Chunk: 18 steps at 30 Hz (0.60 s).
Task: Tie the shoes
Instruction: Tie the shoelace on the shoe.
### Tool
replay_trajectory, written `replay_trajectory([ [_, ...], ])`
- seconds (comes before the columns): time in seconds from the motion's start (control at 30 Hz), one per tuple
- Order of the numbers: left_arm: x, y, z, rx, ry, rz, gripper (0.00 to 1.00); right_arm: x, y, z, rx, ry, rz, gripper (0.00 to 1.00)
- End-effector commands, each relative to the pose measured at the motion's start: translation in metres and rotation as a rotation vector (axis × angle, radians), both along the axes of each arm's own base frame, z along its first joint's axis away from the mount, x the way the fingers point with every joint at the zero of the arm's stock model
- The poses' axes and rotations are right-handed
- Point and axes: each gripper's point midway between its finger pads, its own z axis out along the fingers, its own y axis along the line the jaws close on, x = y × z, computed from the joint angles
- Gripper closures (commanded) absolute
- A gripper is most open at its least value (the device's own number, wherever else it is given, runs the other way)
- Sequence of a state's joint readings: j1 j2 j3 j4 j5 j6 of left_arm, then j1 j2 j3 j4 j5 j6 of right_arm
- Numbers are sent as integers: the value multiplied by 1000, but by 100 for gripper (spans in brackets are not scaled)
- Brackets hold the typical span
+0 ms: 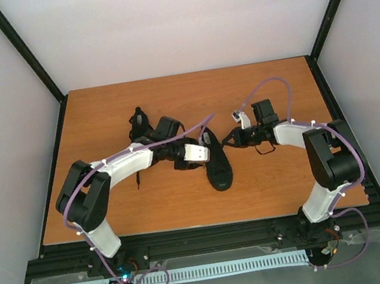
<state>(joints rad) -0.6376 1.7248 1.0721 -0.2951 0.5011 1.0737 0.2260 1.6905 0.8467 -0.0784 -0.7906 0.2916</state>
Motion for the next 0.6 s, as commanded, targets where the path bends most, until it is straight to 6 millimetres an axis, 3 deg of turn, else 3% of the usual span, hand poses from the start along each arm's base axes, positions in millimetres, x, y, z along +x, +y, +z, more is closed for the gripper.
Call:
replay_trajectory([
  [0.0, -17, -9, 3, -52, 87, -46, 41, 6, 5, 7, 5, -35, 21, 97],
  [0.23, 24, -46, 51, -283, 179, 209, 48, 10, 5, 15, 1, -55, 12, 97],
  [0.43, 42, -60, 24, -308, 289, 395, 58, 12, 6, 21, 4, -68, 13, 97],
  [0.57, 54, -69, 31, -350, 259, 416, 61, 11, 5, 23, 3, -74, 16, 97],
])
